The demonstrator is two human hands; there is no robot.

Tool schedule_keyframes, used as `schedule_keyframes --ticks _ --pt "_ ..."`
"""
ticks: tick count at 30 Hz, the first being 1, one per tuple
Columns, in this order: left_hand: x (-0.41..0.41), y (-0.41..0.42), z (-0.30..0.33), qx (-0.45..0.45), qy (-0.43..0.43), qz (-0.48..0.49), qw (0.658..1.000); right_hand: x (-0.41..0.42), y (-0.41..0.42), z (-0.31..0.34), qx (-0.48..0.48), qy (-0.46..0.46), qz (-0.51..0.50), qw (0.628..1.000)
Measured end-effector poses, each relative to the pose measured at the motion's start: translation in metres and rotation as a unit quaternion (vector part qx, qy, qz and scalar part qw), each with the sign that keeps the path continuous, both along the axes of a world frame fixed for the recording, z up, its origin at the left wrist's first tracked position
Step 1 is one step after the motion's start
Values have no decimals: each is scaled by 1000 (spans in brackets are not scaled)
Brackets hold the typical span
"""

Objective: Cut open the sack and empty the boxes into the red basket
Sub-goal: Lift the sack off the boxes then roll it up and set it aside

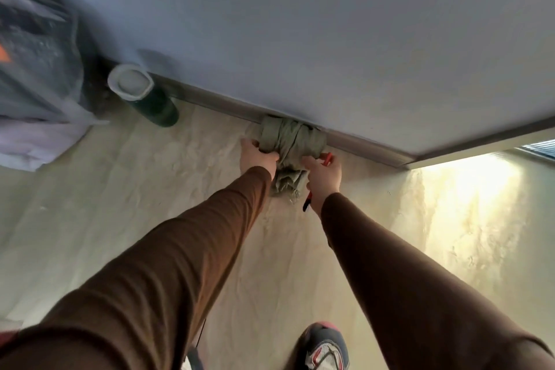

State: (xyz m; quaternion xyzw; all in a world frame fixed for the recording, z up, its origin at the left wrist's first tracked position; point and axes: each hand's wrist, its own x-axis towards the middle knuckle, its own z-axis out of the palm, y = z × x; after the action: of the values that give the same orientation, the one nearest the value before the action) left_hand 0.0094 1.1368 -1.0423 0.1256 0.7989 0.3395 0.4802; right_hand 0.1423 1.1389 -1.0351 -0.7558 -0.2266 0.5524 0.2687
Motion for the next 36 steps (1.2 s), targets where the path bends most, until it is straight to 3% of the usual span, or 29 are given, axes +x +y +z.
schedule_keyframes --ticks 4,8,14,18,28,36 --pt "9 4 4 42 -77 29 996 -6 4 -2 -10 11 8 1000" --pt "1 2 3 35 -119 -14 992 -6 11 -1 -22 -21 54 998" --pt "-18 -5 7 11 -177 5 984 -11 2 13 -24 -45 32 998" --pt "-23 -12 10 -33 -168 -7 985 -11 -2 19 -18 -54 21 998" --pt "-28 -25 37 -41 -124 -13 991 -22 -15 49 62 -141 36 987" --pt "-59 -49 124 -32 -111 -57 992 -53 -26 134 49 -15 144 988"
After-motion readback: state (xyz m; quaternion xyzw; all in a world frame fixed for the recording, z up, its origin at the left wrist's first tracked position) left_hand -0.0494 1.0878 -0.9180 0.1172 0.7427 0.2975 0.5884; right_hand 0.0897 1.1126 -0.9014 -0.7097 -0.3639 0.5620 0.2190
